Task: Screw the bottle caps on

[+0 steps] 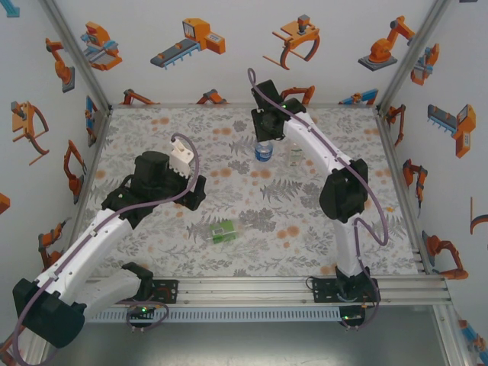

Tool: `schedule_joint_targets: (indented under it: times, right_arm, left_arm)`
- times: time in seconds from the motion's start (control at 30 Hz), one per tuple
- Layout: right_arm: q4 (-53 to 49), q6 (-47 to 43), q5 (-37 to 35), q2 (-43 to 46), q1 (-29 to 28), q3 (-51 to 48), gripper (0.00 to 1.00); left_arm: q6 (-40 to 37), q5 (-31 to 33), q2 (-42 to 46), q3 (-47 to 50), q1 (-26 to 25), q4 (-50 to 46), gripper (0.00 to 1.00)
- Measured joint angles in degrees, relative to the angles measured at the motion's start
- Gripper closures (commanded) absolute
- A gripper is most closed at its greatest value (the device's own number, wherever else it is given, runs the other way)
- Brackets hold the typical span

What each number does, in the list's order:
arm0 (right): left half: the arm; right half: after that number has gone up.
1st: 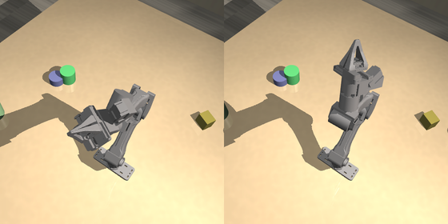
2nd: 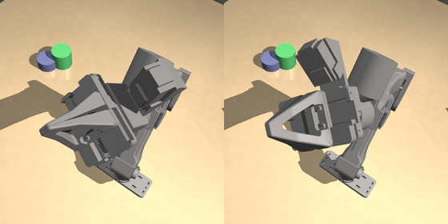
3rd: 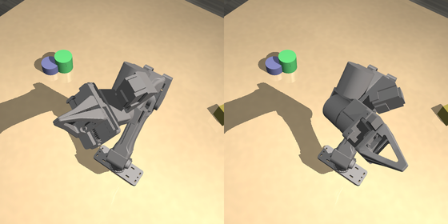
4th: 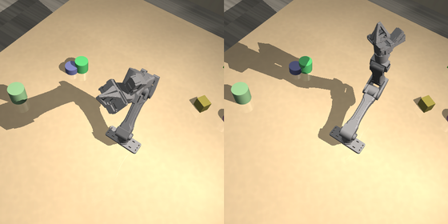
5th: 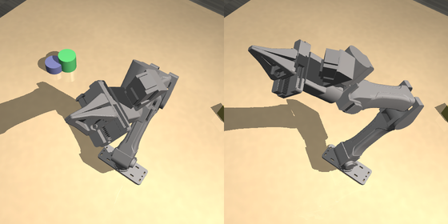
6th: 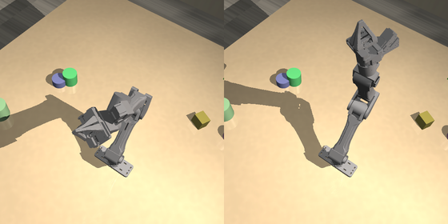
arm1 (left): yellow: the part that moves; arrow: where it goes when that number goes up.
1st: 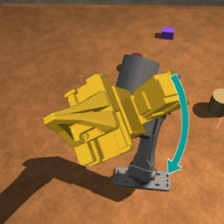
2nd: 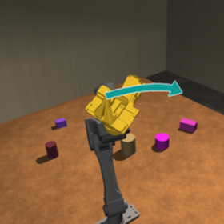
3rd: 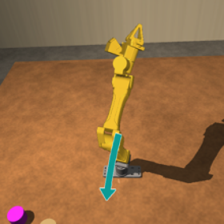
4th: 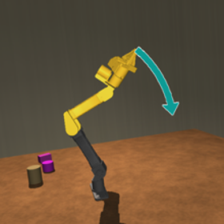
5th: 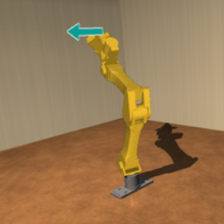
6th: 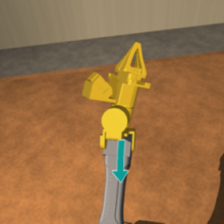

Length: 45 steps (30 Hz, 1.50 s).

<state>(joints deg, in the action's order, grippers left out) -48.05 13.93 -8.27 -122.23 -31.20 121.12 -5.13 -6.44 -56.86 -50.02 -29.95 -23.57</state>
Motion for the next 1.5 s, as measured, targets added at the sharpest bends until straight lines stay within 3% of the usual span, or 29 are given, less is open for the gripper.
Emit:
schedule_joint_targets:
  times: [0.37,0.57,0.7,0.9,1.13,1.5]
  right_arm:
    - [-1.05,-0.52,0.07,0.83,0.0,-0.07,0.48]
    - [-1.07,-0.5,0.57,6.8,0.0,-2.6,0.45]
    - [0.31,-0.02,1.6,13.86,0.0,-8.79,0.44]
    - [4.57,3.1,3.74,23.91,-0.07,-23.1,0.43]
    - [9.38,7.32,5.9,33.29,-0.17,-40.09,0.42]
    - [13.31,8.87,7.41,41.44,-0.17,-49.88,0.41]
  left_arm:
    - [-0.02,-0.35,-0.2,0.0,0.0,0.0,0.03]
    - [-0.24,-2.6,-1.51,0.0,-0.02,-0.02,0.03]
    - [-0.87,-3.82,-1.73,0.02,-1.42,0.02,0.03]
    - [-1.03,-3.58,-1.84,0.7,-8.2,0.02,0.03]
    - [4.28,-0.55,-2.84,4.72,-13.35,0.02,0.03]
    - [12.35,5.01,-9.2,9.27,-19.82,1.33,0.03]
